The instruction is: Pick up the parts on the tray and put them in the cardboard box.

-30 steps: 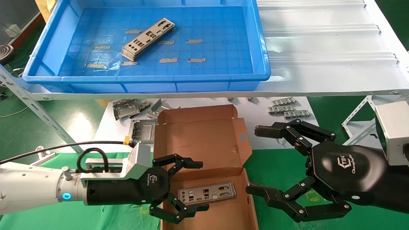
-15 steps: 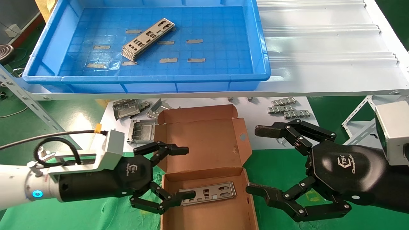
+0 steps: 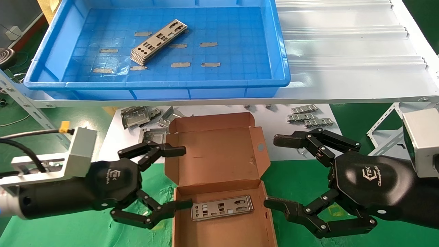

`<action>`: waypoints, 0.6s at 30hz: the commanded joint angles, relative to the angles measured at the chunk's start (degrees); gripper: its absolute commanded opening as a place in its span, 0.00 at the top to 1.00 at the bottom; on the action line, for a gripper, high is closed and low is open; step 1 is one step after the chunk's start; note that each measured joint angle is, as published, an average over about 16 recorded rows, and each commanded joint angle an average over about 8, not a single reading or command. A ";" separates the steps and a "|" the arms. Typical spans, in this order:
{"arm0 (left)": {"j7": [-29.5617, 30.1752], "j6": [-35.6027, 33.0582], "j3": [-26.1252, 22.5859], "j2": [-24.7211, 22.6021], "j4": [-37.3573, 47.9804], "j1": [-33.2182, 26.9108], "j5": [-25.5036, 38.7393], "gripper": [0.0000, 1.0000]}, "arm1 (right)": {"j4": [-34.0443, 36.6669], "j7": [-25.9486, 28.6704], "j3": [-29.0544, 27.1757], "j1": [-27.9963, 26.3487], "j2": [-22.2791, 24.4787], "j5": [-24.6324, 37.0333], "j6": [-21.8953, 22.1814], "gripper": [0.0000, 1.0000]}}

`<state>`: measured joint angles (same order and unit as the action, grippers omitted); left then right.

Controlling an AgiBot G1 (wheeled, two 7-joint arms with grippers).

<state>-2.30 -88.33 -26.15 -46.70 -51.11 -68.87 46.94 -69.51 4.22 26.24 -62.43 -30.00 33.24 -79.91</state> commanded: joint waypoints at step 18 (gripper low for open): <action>10.65 2.15 8.27 9.53 -18.34 5.96 -4.14 0.00 | 0.00 0.00 0.00 0.00 0.00 0.00 0.00 0.00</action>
<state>8.18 -86.23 -18.01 -37.32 -69.18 -63.00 42.86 -69.50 4.22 26.24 -62.43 -30.00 33.24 -79.91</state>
